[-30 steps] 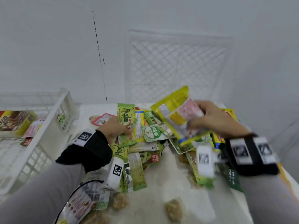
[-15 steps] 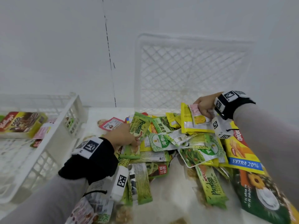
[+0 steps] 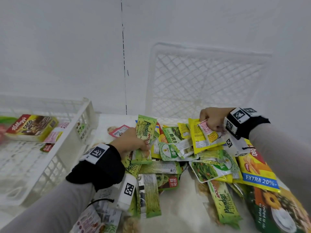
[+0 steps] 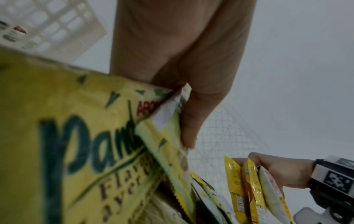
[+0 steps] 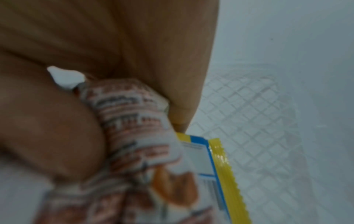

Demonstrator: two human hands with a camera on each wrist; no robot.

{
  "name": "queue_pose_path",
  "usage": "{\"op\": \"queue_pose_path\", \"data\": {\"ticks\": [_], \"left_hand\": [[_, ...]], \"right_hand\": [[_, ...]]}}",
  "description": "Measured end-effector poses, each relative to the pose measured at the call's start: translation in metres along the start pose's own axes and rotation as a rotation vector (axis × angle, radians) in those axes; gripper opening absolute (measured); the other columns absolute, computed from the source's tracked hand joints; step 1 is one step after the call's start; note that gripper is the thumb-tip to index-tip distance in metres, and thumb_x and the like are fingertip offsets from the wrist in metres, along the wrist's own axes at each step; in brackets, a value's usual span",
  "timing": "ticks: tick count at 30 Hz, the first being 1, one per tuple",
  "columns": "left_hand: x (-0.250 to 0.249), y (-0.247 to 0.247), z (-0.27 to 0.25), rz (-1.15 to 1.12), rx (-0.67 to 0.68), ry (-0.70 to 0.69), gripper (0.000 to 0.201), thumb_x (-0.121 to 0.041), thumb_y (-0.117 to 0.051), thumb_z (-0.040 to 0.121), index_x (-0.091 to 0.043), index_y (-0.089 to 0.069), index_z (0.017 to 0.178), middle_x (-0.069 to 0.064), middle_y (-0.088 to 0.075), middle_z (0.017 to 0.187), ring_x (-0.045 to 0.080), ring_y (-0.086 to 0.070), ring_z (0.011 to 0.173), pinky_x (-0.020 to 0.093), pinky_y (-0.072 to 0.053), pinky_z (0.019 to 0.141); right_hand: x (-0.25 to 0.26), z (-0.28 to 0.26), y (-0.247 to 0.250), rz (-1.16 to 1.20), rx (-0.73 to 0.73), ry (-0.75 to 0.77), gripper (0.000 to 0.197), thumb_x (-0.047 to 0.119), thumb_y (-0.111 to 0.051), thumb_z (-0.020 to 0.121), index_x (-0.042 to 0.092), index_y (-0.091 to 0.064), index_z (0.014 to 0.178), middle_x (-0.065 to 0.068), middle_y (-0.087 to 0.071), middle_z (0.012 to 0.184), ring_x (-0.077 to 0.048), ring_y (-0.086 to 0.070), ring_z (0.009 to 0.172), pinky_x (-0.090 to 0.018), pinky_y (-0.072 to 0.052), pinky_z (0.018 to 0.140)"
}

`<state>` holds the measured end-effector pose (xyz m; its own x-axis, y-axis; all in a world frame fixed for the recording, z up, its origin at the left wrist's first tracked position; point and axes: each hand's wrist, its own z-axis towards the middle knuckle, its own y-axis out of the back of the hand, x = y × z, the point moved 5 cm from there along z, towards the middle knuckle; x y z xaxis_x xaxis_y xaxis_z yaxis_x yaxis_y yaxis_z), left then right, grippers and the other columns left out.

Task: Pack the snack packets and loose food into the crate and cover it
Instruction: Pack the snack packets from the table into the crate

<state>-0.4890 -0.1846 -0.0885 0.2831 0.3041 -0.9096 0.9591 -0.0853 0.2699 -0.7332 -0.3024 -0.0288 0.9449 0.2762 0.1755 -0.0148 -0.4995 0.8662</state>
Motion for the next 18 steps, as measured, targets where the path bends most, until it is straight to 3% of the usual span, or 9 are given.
{"op": "queue_pose_path", "data": {"ticks": [2, 3, 5, 6, 8, 10, 12, 16, 18], "left_hand": [[-0.001, 0.007, -0.002, -0.021, -0.041, -0.005, 0.026, 0.012, -0.073, 0.068, 0.005, -0.064, 0.092, 0.019, -0.07, 0.086, 0.031, -0.069, 0.076, 0.043, -0.057, 0.077], [-0.001, 0.011, -0.003, -0.032, -0.052, -0.002, 0.024, 0.014, -0.072, 0.067, 0.004, -0.064, 0.087, 0.017, -0.07, 0.081, 0.028, -0.069, 0.069, 0.04, -0.058, 0.071], [-0.004, 0.02, -0.009, -0.032, -0.058, -0.005, 0.021, 0.015, -0.072, 0.067, 0.003, -0.065, 0.083, 0.016, -0.07, 0.076, 0.027, -0.068, 0.062, 0.039, -0.058, 0.065], [-0.006, 0.025, -0.012, -0.022, -0.06, -0.014, 0.021, 0.015, -0.072, 0.066, 0.003, -0.066, 0.082, 0.016, -0.07, 0.075, 0.029, -0.068, 0.063, 0.041, -0.058, 0.065], [-0.014, 0.037, -0.02, -0.028, -0.058, -0.05, 0.019, 0.017, -0.071, 0.067, 0.001, -0.065, 0.076, 0.016, -0.07, 0.07, 0.029, -0.068, 0.059, 0.041, -0.058, 0.062], [-0.023, 0.05, -0.03, -0.069, -0.049, -0.078, 0.018, 0.017, -0.07, 0.068, 0.002, -0.064, 0.077, 0.016, -0.07, 0.07, 0.03, -0.069, 0.06, 0.042, -0.059, 0.062], [-0.035, 0.064, -0.043, -0.113, -0.045, -0.125, 0.016, 0.015, -0.068, 0.072, 0.003, -0.064, 0.082, 0.017, -0.07, 0.072, 0.03, -0.07, 0.063, 0.042, -0.059, 0.063], [-0.062, 0.091, -0.068, -0.196, -0.06, -0.265, 0.016, 0.012, -0.066, 0.076, 0.0, -0.067, 0.086, 0.009, -0.071, 0.073, 0.021, -0.07, 0.065, 0.03, -0.058, 0.057], [-0.072, 0.108, -0.079, -0.226, -0.085, -0.328, 0.019, 0.012, -0.065, 0.076, -0.004, -0.067, 0.086, 0.005, -0.071, 0.071, 0.017, -0.07, 0.066, 0.026, -0.057, 0.058]], "right_hand": [[0.005, -0.005, -0.001, -0.013, -0.073, 0.027, 0.023, -0.01, -0.044, 0.037, 0.004, -0.059, 0.048, -0.014, -0.055, 0.065, -0.018, -0.042, 0.041, -0.012, -0.026, 0.037], [0.006, -0.006, -0.003, -0.014, -0.109, 0.048, 0.025, -0.01, -0.045, 0.039, -0.005, -0.06, 0.059, -0.016, -0.054, 0.067, -0.018, -0.043, 0.045, -0.012, -0.024, 0.035], [0.009, -0.009, -0.005, 0.003, -0.208, 0.095, 0.031, -0.009, -0.045, 0.044, -0.011, -0.056, 0.073, -0.007, -0.05, 0.059, -0.01, -0.045, 0.045, -0.014, -0.025, 0.034], [0.01, -0.012, -0.004, 0.022, -0.264, 0.113, 0.032, -0.004, -0.045, 0.045, -0.006, -0.055, 0.076, 0.0, -0.052, 0.062, -0.006, -0.051, 0.053, -0.016, -0.033, 0.037], [0.018, -0.024, -0.001, 0.035, -0.347, 0.158, 0.028, 0.009, -0.041, 0.044, 0.015, -0.05, 0.07, 0.01, -0.054, 0.077, -0.014, -0.05, 0.081, -0.019, -0.04, 0.052], [0.029, -0.037, 0.006, 0.053, -0.393, 0.208, 0.023, 0.012, -0.04, 0.042, 0.024, -0.043, 0.062, 0.015, -0.052, 0.077, -0.015, -0.041, 0.082, -0.009, -0.032, 0.048], [0.041, -0.05, 0.015, 0.094, -0.461, 0.212, 0.024, 0.012, -0.041, 0.041, 0.02, -0.045, 0.063, 0.01, -0.055, 0.073, -0.017, -0.045, 0.073, -0.009, -0.033, 0.04], [0.068, -0.07, 0.032, 0.254, -0.588, 0.199, 0.026, 0.006, -0.049, 0.041, 0.003, -0.053, 0.067, -0.015, -0.057, 0.087, -0.028, -0.056, 0.059, -0.033, -0.05, 0.05], [0.091, -0.075, 0.039, 0.262, -0.635, 0.206, 0.024, -0.002, -0.058, 0.044, -0.008, -0.057, 0.067, -0.014, -0.053, 0.094, -0.029, -0.057, 0.064, -0.044, -0.054, 0.061]]}}
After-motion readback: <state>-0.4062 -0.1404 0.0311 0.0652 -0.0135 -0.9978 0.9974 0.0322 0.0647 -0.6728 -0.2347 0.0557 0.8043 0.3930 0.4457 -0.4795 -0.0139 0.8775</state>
